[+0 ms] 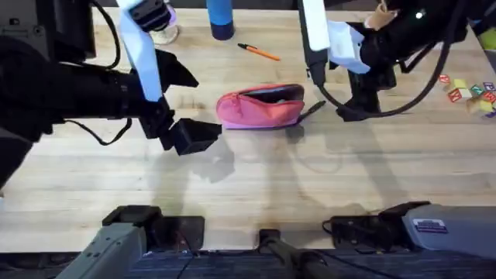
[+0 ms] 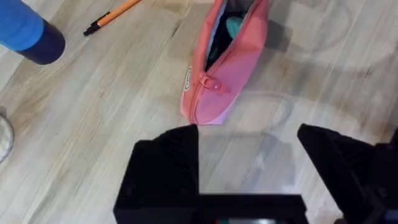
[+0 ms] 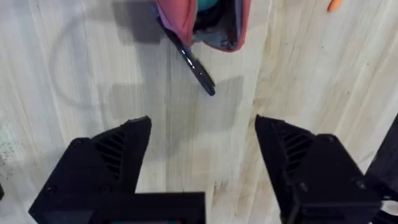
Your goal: Unzip the bag, pick up the pens from the table one at a time and place them inside, then zip the bag closed.
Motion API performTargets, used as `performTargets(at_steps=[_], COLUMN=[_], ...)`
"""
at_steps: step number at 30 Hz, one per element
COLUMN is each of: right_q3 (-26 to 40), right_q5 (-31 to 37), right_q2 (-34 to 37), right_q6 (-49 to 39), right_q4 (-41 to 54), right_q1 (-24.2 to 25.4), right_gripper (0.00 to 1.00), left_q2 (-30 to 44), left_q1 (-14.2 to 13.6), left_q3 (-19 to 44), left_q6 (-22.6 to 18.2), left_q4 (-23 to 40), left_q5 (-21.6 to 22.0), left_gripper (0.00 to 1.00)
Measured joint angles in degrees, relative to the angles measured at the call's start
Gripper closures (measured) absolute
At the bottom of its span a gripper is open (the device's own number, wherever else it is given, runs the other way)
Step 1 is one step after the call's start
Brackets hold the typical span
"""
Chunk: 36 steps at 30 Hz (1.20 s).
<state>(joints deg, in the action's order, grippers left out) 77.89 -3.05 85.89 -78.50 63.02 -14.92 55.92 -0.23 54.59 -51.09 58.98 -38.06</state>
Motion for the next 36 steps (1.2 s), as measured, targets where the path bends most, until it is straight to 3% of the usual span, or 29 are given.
performTargets(at_steps=[20, 36], right_q3=[-0.5, -0.6], right_q5=[-2.6, 0.0], right_q2=[12.2, 20.3], right_q6=[-3.3, -4.1], right_q4=[-1.1, -5.1], right_q1=[0.1, 0.2], right_gripper=[0.005, 0.005], left_q2=[0.0, 0.0], left_q1=[0.0, 0.0], left_q3=[0.0, 0.0], left_q6=[0.0, 0.0], left_q4=[0.0, 0.7], left_q5=[0.0, 0.0], left_gripper=[0.007, 0.007])
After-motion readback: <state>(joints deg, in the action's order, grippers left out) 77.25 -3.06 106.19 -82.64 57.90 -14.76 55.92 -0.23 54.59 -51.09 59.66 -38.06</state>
